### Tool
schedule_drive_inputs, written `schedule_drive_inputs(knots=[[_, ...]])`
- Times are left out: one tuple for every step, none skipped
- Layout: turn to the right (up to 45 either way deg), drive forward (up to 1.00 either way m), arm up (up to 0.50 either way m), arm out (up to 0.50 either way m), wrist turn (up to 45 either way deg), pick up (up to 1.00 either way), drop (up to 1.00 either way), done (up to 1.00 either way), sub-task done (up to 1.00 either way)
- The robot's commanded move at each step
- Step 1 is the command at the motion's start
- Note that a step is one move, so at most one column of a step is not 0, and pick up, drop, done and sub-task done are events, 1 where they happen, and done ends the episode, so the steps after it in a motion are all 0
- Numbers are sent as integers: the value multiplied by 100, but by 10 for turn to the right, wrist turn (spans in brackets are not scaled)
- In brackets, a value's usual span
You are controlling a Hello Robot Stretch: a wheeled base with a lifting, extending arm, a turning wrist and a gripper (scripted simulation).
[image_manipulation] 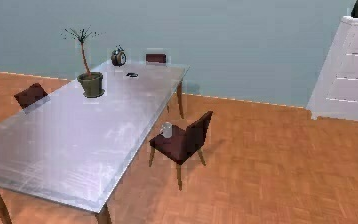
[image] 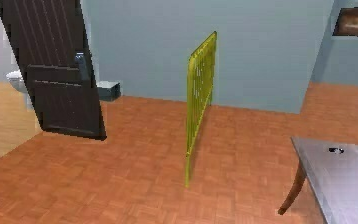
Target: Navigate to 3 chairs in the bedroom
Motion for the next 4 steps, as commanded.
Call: schedule_drive_inputs(knots=[[210, 0, 0, 0, 0, 0, 0, 0, 0], [0, 100, 0, 0, 0, 0, 0, 0, 0], [0, 45, 0, 0, 0, 0, 0, 0, 0], [330, 0, 0, 0, 0, 0, 0, 0, 0]])
